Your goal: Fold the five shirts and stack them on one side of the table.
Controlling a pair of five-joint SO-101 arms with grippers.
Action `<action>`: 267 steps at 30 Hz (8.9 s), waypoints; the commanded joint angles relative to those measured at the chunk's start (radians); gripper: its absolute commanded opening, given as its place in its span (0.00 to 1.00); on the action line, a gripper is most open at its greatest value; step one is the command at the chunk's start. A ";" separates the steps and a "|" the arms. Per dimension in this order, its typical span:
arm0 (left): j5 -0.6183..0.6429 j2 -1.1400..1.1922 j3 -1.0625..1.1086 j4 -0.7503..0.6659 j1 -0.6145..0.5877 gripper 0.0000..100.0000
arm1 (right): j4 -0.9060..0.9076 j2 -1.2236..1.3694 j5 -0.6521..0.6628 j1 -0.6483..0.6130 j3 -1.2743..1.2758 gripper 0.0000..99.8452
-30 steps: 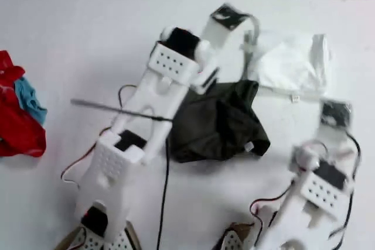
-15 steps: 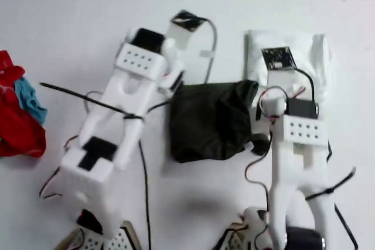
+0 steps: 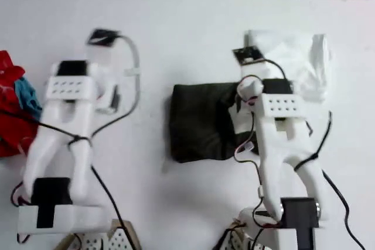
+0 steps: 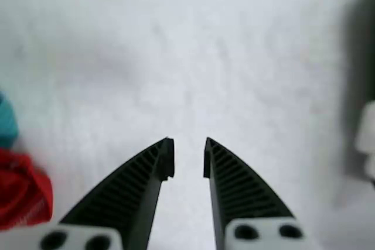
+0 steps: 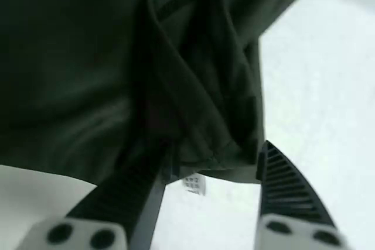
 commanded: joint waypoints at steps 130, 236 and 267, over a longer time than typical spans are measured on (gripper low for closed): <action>0.296 0.715 -0.788 0.009 0.427 0.11 | -0.199 0.849 -0.080 0.165 -0.876 0.02; 0.203 0.661 -0.740 0.140 0.313 0.10 | -0.387 -0.124 0.167 0.239 0.270 0.02; 0.261 -0.158 0.331 -0.413 0.657 0.10 | 0.076 0.947 -0.163 0.067 -1.204 0.02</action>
